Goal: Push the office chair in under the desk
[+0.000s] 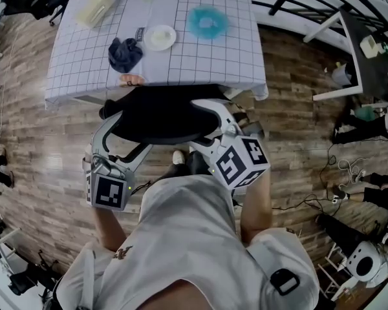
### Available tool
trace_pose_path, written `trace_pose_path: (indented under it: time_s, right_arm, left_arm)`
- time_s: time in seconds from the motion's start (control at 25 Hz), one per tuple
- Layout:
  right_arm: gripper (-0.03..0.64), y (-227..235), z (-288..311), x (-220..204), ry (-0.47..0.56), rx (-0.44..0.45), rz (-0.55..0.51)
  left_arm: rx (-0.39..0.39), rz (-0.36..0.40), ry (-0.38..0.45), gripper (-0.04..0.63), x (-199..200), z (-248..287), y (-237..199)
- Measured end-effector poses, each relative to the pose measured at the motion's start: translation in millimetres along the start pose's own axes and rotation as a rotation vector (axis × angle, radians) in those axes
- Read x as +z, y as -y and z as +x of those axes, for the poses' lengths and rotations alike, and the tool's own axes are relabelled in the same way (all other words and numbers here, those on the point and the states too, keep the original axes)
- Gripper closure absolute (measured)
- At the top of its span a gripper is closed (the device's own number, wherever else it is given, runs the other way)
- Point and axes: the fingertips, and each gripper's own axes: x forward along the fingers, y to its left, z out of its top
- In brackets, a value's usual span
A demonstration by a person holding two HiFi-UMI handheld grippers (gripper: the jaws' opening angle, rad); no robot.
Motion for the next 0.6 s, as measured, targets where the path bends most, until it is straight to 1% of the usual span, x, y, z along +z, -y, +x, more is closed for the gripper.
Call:
trace_pose_path:
  time_s: [0.28, 0.48, 0.6]
  right_arm:
    - [0.274, 9, 1, -4, -0.002, 0.013, -0.011]
    - [0.275, 13, 2, -6, -0.005, 0.022, -0.013]
    - [0.275, 17, 3, -6, -0.003, 0.022, -0.01]
  left_arm:
    - [0.01, -0.003, 0.004, 0.213, 2, 8, -6]
    - [0.018, -0.01, -0.032, 0.213, 2, 10, -11]
    - [0.01, -0.007, 0.005, 0.213, 4, 14, -11]
